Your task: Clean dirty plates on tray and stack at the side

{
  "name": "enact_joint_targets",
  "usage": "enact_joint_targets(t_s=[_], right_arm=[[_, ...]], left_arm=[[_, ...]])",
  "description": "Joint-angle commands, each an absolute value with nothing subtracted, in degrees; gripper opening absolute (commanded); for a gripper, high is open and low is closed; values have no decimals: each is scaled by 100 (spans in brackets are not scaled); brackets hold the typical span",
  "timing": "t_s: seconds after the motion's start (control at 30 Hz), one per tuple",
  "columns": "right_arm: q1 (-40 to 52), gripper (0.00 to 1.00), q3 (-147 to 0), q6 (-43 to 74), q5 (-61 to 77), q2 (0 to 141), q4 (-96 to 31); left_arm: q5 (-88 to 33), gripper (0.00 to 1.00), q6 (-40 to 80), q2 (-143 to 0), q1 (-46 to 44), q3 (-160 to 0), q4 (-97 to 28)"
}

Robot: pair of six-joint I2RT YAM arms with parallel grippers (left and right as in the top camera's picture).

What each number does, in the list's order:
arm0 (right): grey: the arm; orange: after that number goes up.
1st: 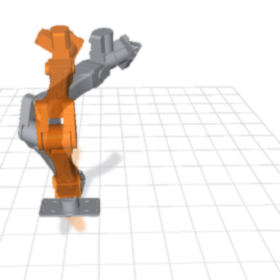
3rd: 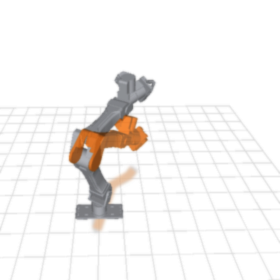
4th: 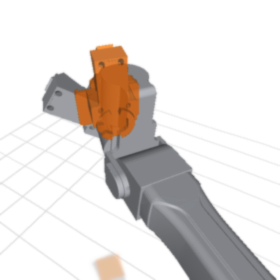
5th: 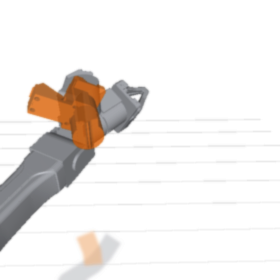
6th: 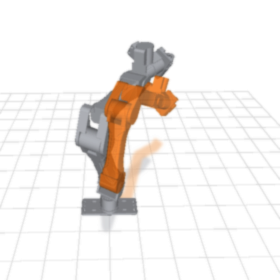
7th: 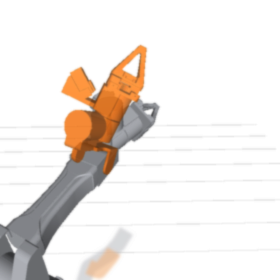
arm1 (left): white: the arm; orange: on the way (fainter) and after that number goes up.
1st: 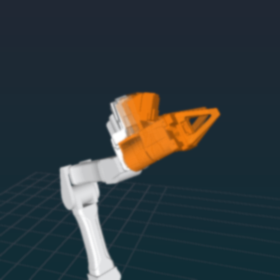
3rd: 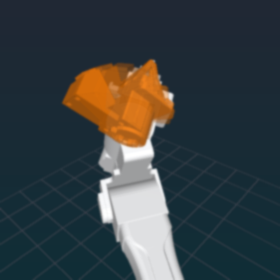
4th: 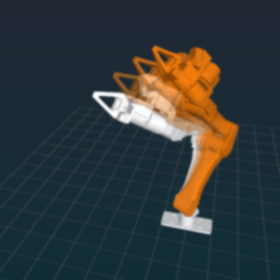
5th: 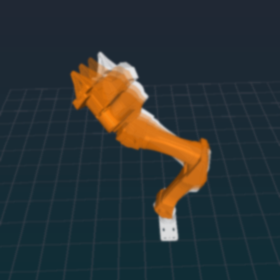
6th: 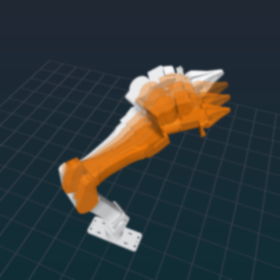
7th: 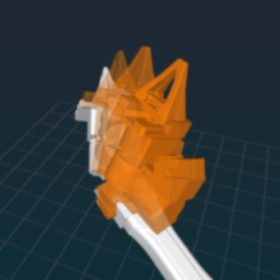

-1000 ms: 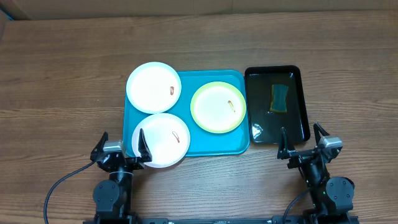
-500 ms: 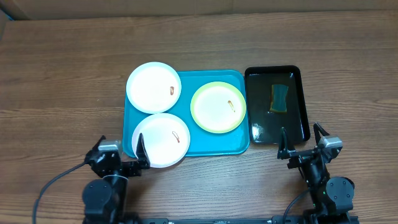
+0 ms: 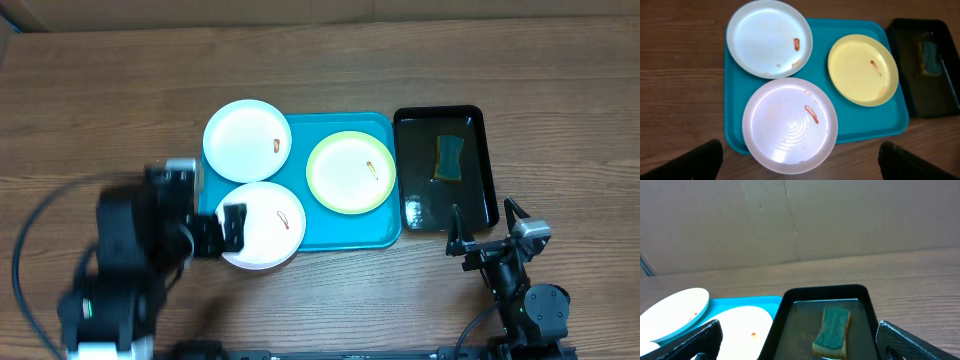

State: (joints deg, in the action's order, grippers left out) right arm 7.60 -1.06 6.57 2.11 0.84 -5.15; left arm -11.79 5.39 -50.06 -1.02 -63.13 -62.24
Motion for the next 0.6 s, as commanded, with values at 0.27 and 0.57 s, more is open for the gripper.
enact_joint_targets(t_s=[0.27,0.57], right_arm=[[738,100,-45,635,158,16,-469],[738,100,-45,648,233,16,-309]], left_arm=[[-2840,100,1138,-7417,-137,-7415,-6748],[-2792,100,952,-8326,-735,-7317,-6908]])
